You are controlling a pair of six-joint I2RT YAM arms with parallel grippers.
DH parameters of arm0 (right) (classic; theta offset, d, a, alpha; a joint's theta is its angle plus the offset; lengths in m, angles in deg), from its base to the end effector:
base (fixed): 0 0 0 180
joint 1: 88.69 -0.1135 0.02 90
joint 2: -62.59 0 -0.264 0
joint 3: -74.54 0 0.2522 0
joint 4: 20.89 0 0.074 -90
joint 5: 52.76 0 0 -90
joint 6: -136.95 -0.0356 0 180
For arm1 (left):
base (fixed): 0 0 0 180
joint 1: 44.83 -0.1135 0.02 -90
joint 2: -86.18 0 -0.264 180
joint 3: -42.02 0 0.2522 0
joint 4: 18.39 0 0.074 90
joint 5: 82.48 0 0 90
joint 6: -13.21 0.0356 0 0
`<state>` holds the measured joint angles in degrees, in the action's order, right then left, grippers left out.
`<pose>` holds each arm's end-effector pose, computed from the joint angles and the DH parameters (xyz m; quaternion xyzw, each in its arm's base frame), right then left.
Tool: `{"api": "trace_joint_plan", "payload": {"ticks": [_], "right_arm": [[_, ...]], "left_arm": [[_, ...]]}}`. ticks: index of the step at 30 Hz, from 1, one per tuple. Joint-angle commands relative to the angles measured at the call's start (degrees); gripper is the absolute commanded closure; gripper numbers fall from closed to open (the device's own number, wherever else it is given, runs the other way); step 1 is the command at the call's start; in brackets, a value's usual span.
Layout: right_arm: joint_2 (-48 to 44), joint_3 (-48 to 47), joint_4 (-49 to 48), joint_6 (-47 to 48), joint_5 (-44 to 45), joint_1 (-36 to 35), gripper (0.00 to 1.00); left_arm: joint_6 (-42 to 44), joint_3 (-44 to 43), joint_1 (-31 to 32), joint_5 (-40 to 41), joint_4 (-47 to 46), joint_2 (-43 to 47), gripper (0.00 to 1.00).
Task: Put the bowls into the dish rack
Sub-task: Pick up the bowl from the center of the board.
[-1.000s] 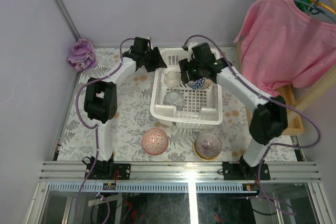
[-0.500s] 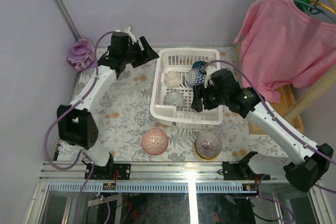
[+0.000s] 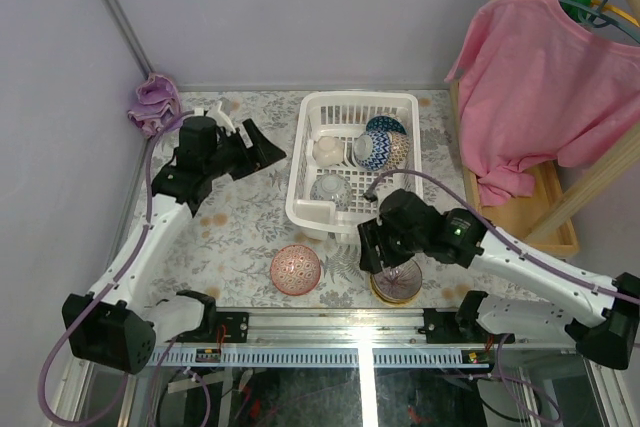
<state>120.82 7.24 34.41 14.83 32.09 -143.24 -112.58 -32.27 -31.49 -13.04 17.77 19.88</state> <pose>0.1167 0.1695 0.2987 -0.1967 0.9060 0.2859 0.2422 0.2484 -0.0718 0.3396 -0.0744 0.8459 -0.3494 0.3961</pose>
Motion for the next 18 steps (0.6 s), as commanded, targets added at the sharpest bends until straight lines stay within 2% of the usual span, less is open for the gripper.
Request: {"api": "trace_joint_plan", "payload": {"ticks": [1,8,14,18], "right_arm": [[2.13,0.65,1.84,-4.23,4.32,-5.28,0.37],[3.59,-0.54,3.8,-6.64,10.22,-10.47,0.38],[-1.33,-3.56,5.55,-8.71,15.17,-10.77,0.38],[-7.35,-5.63,7.41,-11.1,20.8,-10.76,0.39]], "left_arm": [[0.07,3.79,0.61,-0.39,2.02,3.11,0.25],[1.36,6.51,4.3,1.63,4.69,5.81,0.25],[-0.3,9.01,20.26,11.3,9.2,7.72,0.26],[-2.58,11.99,28.44,16.94,14.55,11.8,0.27]]}}
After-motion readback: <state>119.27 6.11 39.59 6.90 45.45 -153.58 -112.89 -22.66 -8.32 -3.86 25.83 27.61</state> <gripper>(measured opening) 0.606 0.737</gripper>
